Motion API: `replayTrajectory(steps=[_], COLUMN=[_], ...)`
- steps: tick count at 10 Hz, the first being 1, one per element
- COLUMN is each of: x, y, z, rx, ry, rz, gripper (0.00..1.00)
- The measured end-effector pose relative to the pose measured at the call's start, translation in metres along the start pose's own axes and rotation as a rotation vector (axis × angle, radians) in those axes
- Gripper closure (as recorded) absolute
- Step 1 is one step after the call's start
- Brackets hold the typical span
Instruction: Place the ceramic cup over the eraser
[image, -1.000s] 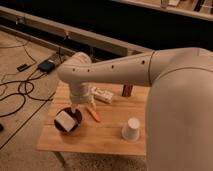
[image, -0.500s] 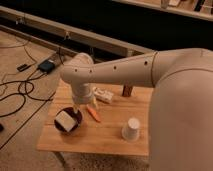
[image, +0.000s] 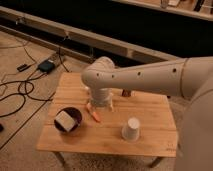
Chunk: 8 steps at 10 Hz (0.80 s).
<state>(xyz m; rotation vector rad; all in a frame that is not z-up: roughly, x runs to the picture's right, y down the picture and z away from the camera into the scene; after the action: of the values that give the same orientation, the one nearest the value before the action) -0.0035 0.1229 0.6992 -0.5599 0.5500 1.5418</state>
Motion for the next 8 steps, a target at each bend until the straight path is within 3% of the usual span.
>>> replayTrajectory(steps=[3, 8], x=[0.007, 0.014], y=[-0.028, -0.079], z=[0.007, 0.016], rx=[-0.015, 0.018], ry=[0.014, 0.063], rz=[0.052, 0.121], gripper=[0.35, 0.35])
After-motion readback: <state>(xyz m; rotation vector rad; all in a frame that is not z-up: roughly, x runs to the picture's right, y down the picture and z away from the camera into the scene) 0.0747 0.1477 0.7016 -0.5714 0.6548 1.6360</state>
